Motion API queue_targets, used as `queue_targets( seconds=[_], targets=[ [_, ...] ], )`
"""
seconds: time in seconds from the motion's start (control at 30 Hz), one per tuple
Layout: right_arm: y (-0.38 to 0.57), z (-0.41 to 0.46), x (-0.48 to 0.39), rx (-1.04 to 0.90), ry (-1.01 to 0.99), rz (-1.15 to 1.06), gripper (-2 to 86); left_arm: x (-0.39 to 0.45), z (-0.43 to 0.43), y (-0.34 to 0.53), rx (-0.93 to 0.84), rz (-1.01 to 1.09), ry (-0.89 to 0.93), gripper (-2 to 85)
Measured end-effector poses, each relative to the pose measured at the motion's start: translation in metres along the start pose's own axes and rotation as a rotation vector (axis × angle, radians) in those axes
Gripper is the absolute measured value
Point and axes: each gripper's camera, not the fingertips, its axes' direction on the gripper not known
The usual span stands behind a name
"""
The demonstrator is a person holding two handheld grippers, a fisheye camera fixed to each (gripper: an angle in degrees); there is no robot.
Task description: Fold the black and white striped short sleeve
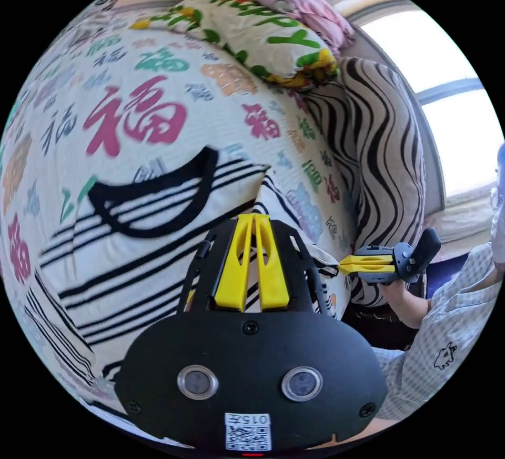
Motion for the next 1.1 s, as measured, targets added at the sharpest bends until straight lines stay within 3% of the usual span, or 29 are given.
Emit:
queue_targets(
  seconds=[0.1,0.23,0.5,0.6,0.7,0.83,0.93,1.1],
  targets=[
    [-0.007,0.028,-0.012,-0.145,-0.025,-0.045,0.3,-0.041,-0.001,0.026,-0.032,-0.132,-0.007,0.4],
    [-0.006,0.011,-0.014,-0.152,-0.037,-0.038,0.5,-0.057,-0.032,0.045,0.057,-0.197,0.018,3.2],
    [-0.037,-0.005,0.011,-0.163,0.166,0.063,0.7,-0.044,-0.031,0.019,-0.045,-0.104,-0.046,6.9],
    [-0.036,0.003,0.017,-0.26,0.148,0.07,0.2,-0.048,-0.047,0.017,-0.067,-0.1,-0.056,3.2],
    [-0.03,-0.02,0.02,-0.238,0.117,0.094,0.0,-0.035,-0.078,0.011,-0.024,-0.054,-0.088,4.9],
    [-0.021,-0.065,0.029,-0.089,0.152,0.215,2.4,0.001,-0.099,-0.025,0.039,0.091,-0.018,7.5],
    [-0.024,-0.074,0.038,-0.086,0.083,0.266,6.4,0.023,-0.079,-0.066,-0.017,0.151,0.034,9.1],
    [-0.028,-0.076,0.033,-0.155,0.071,0.215,4.6,0.037,-0.046,-0.108,-0.147,0.165,0.073,5.2]
  ],
)
